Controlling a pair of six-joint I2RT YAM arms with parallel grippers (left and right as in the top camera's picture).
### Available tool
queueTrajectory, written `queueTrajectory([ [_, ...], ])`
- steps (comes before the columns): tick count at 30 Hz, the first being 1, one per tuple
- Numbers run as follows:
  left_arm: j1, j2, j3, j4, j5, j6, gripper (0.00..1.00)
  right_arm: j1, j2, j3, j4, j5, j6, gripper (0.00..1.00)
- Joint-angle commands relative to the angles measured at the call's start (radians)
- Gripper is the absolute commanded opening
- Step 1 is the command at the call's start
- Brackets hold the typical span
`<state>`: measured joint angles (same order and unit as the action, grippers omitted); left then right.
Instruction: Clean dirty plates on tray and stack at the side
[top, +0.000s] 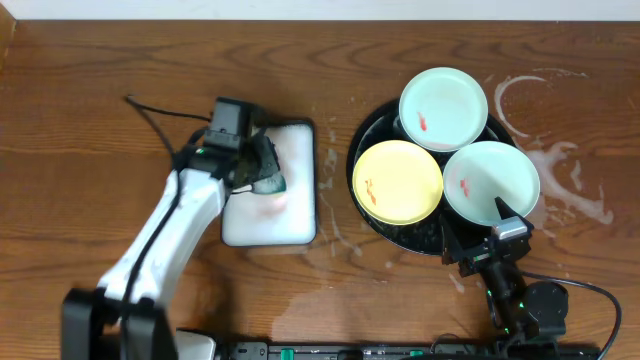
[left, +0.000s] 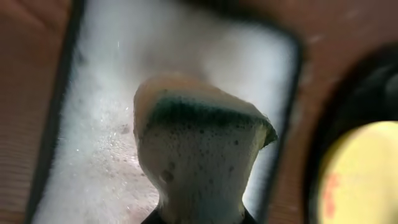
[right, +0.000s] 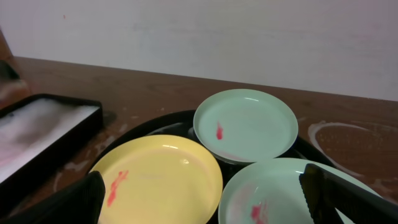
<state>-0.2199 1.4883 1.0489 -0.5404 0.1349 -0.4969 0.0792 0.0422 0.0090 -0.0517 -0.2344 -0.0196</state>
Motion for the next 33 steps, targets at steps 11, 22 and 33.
queueTrajectory([
  [11,0.000,0.006,-0.028,0.057,-0.072,0.009,0.08,0.007,0.000,-0.003,-0.001,0.002,-0.012,0.99],
  [22,0.001,0.183,-0.030,0.132,-0.125,0.009,0.08,0.007,0.000,-0.003,-0.001,0.002,-0.012,0.99],
  [33,0.001,0.036,-0.028,0.096,-0.120,0.009,0.08,0.007,0.000,-0.003,-0.001,0.002,-0.012,0.99],
])
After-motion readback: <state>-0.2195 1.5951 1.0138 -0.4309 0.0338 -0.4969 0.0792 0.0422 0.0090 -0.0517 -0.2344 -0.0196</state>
